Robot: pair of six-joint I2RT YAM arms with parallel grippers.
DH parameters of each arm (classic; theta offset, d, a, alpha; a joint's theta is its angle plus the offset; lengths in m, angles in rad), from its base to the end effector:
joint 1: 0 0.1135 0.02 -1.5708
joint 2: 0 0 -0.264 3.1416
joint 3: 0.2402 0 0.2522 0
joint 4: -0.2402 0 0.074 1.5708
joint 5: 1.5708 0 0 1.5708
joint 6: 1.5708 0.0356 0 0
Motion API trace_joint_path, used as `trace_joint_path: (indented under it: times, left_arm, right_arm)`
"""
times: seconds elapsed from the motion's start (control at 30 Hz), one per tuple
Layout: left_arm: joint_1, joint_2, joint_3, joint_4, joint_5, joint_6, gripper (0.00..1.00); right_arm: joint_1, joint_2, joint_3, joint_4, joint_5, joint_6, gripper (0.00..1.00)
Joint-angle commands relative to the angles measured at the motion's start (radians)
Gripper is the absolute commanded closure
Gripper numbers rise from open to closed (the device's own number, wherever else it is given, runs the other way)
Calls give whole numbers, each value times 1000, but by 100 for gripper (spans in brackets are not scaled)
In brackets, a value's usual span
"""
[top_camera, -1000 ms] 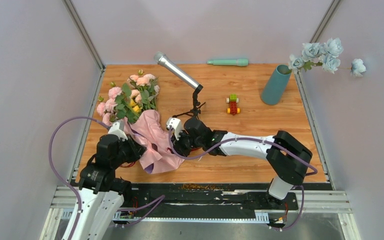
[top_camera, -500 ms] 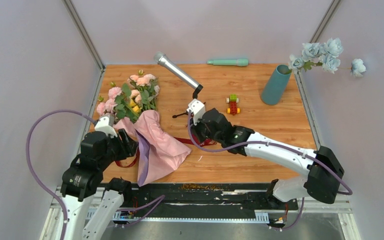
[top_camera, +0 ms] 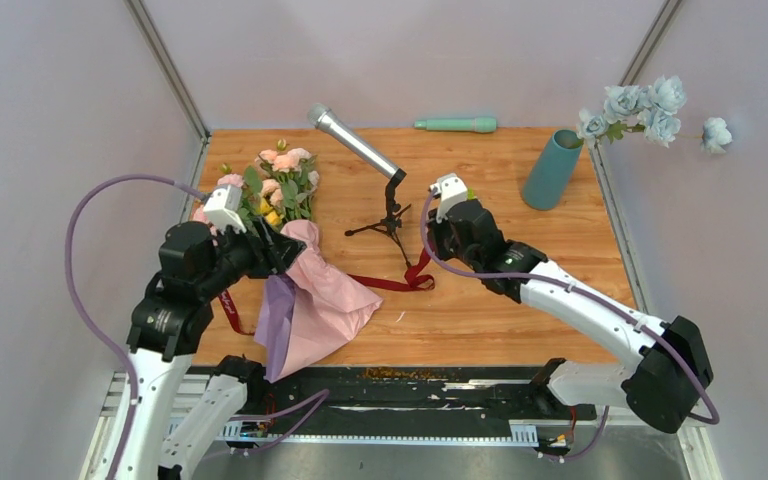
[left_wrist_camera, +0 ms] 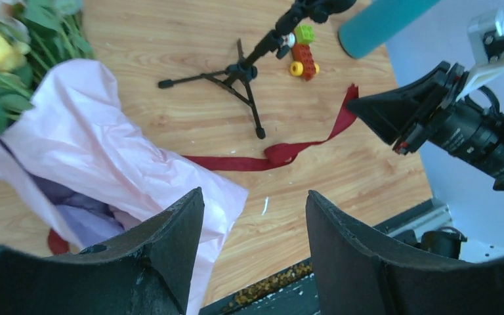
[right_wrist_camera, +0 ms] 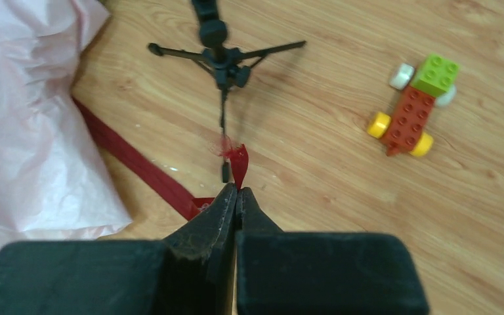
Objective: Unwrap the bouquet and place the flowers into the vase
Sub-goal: Unfold the wrapping paper at the center of the board.
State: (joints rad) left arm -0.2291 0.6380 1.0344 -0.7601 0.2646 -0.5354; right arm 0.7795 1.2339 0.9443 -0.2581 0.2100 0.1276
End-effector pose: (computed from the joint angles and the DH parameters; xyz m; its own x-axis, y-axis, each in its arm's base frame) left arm 0.1070 -0.0345 0.3821 -0.5312 -0.3818 -0.7563 0.2165 0.8019 -0.5568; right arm 0.2026 0.1898 0.2935 -0.4387 -0.2586 -0.8606 -0.5092 0.8606 0.0010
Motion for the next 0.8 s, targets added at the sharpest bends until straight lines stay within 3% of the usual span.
trace_joint_path:
  times: [0.0,0.17,0.37,0.4,0.53,0.63,0.77]
  left_arm:
    - [0,36,-125,156,133,-59,34]
    - [0,47,-289,202,138,-57,32]
    - [1,13,-422,193,50,-61,29]
    - [1,0,-444,193,19,-67,29]
    - [1,-74,-502,171,-78,-89,25]
    - [1,-104,-559,177,-109,-120,22]
    - [1,-149,-605,207,-138,-163,15]
  right_arm:
    - [-94,-34,-30,-22,30,72,100]
    - [-219,-1,-47,-21,49,109,100]
    - [-360,53,-25,-58,120,135,98]
    - [-365,57,-14,-75,137,121,90]
    - [-363,19,-19,-82,110,66,34]
    - [-349,-43,-47,-50,3,41,26]
    - [-281,-121,-86,23,-170,8,23]
